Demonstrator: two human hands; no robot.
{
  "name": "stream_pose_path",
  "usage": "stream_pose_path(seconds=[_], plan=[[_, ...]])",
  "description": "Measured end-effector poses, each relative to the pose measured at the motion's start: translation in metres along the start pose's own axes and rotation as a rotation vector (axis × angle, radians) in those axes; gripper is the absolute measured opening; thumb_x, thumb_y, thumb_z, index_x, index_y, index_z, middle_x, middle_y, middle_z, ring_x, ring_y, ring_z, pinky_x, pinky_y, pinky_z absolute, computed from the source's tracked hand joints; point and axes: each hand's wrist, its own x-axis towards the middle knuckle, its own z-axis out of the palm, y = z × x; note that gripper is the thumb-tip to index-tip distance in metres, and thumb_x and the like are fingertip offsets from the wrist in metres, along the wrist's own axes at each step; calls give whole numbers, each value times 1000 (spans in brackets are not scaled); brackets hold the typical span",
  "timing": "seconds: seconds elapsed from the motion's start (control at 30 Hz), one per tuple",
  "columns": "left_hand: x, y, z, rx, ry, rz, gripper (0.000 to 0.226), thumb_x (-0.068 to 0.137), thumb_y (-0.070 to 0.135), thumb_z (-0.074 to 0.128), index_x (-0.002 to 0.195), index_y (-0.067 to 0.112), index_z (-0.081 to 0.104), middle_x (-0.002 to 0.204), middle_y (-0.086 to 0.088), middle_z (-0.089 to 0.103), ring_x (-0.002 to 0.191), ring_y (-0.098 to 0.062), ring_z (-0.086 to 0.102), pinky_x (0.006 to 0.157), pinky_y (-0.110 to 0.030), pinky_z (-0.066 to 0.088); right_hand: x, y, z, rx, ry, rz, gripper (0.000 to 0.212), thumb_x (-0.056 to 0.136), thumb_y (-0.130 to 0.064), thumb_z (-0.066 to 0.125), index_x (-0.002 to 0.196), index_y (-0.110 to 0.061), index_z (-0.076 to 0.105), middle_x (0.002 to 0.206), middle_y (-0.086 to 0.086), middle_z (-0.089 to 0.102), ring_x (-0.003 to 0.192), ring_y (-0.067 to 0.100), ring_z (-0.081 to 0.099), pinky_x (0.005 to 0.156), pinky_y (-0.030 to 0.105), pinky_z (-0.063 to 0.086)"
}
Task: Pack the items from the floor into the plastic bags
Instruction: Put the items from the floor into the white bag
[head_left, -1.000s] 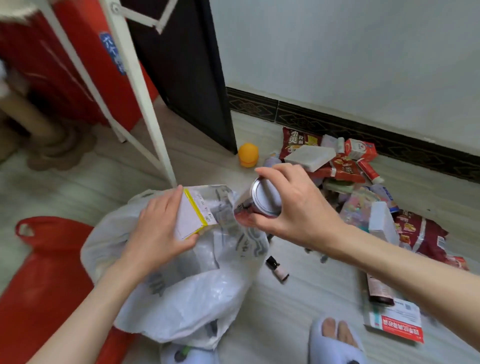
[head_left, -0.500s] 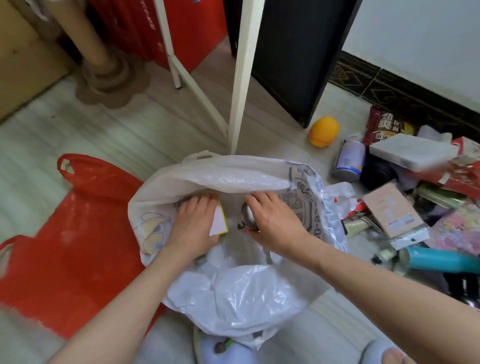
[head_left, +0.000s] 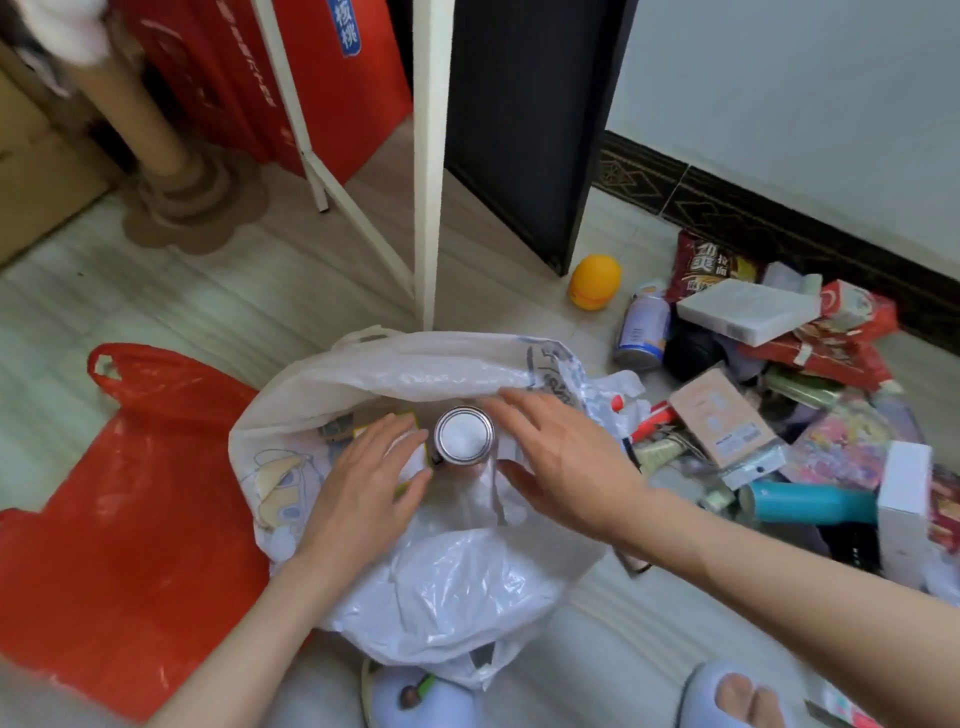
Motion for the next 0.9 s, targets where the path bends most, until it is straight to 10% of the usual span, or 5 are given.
stream_pose_path(seconds=[0.4,0.57,0.9], plan=[[75,173,18,178,-8,499,57,83,42,43,133,14,42,139,-15,45,131,-32,38,105,-42,33,-186,127,-75,-141,119,547,63,74,-35,73,127,-7,52,123,12,59,109,31,59,90,40,48],[123,219,67,329,-172,688,76,64,25,78,131,8,47,135,-19,49,125,-39,45,96,-50,41,-239,171,-57,-27,156,796,78,76,-39,71,140,-10,36,142,9,42,131,26,40,107,37,31],[184,241,146,455,-327,776,80,71,-1,64,142,9,29,150,-15,27,138,-35,22,110,-46,18,-268,253,-29,281,-10,860,119,61,-65,67,148,-23,-2,156,-4,8,143,14,11,116,42,20]])
